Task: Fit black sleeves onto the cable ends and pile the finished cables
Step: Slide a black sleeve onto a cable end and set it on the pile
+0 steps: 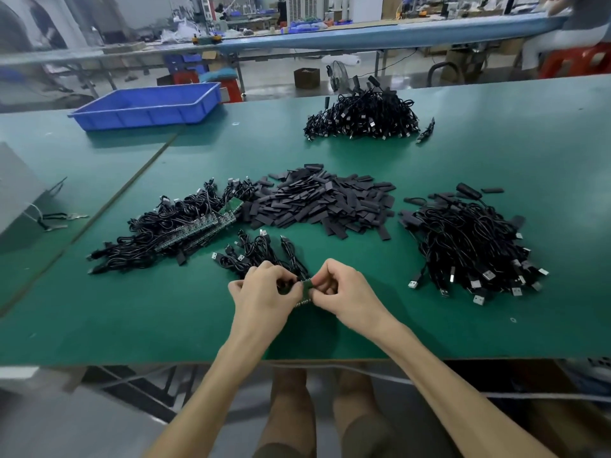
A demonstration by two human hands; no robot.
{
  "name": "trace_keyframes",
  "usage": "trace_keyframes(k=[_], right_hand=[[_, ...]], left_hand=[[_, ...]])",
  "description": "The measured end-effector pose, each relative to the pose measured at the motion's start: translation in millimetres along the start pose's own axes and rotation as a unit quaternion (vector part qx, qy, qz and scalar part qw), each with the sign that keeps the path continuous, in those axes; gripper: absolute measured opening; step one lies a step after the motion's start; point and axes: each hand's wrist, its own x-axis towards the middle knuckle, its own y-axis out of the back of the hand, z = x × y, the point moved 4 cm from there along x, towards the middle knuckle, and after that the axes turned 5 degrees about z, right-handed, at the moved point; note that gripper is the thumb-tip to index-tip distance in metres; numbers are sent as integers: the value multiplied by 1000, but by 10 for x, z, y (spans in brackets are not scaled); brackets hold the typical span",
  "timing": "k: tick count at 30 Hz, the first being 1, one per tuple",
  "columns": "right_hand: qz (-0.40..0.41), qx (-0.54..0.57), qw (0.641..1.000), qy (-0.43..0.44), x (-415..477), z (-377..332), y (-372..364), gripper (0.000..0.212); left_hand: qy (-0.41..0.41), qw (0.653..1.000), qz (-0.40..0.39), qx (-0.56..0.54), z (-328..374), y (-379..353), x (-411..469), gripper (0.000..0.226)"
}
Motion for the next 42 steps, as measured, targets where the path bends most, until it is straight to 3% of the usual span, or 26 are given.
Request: trace_keyframes(k=[10, 16, 20, 23, 27, 31, 33, 35, 42], right_hand=[[38, -1, 999, 8, -55, -28, 4, 17], [110, 178, 977, -31, -48, 62, 170, 11], [150, 369, 914, -72, -31, 164, 267, 17], [141, 387, 909, -61, -24, 160, 258, 22], [137, 353, 924, -54, -29, 140, 238, 20], [142, 367, 917, -62, -23, 115, 241, 13], [150, 373, 913, -68, -27, 118, 244, 11], [151, 381, 909, -72, -30, 127, 254, 10], [160, 449, 874, -90, -21, 170, 309, 33]], left_hand=[[-15, 998, 50, 31, 60, -55, -73, 10], [-43, 995, 48, 82, -129, 76, -66, 20], [-42, 978, 112, 172, -412, 333, 25, 16], [-55, 968, 135, 206, -510, 406, 45, 32], [-152, 981, 90, 80, -316, 277, 44, 31], [-153, 974, -54, -157, 35, 37, 128, 45], [-189, 964, -95, -162, 207, -85, 170, 48], [-217, 960, -99, -146, 315, -173, 222, 36], [-157, 964, -100, -188, 362, -223, 284, 6]])
